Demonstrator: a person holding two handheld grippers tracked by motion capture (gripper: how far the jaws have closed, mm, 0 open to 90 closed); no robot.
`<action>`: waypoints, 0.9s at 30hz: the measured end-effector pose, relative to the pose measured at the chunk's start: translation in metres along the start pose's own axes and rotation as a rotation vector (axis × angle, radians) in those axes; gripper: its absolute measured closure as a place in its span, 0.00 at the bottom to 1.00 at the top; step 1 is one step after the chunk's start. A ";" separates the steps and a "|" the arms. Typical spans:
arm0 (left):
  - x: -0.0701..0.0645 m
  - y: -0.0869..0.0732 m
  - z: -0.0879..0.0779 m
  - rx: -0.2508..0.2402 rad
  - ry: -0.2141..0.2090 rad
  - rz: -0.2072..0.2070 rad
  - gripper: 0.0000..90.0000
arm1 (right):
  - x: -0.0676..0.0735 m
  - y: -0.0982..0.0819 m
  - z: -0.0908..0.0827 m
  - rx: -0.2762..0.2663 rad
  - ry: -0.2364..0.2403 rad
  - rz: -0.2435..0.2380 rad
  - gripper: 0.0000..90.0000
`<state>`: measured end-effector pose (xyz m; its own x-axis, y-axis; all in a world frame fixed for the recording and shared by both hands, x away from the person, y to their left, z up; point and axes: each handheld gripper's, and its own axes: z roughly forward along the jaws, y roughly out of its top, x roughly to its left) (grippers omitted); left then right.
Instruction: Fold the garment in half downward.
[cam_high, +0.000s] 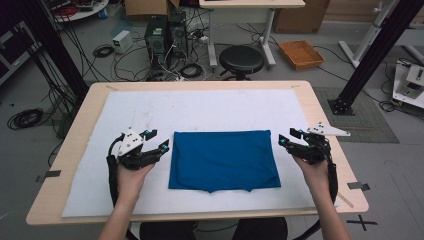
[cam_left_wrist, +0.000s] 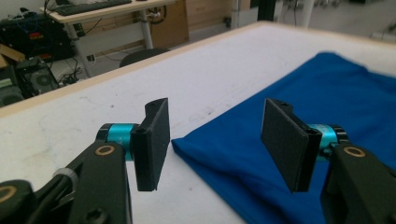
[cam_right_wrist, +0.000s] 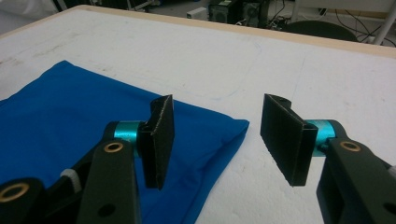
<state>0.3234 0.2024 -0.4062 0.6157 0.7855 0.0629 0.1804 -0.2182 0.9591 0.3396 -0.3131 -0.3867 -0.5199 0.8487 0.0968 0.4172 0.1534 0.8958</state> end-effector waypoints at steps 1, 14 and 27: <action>0.000 -0.001 0.000 -0.012 -0.002 -0.027 0.47 | 0.000 0.000 0.000 0.000 0.000 0.000 0.49; 0.005 0.008 -0.002 0.006 -0.054 -0.137 0.32 | -0.013 0.002 -0.008 -0.018 -0.004 0.032 0.32; 0.003 0.008 0.000 0.031 -0.035 -0.117 0.31 | -0.017 0.000 -0.007 -0.002 0.006 0.039 0.26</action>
<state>0.3270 0.2027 -0.3986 0.6154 0.7860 -0.0592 0.2758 -0.1443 0.9503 0.3432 -0.3308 -0.3850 -0.5074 0.8512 0.1346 0.4363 0.1190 0.8919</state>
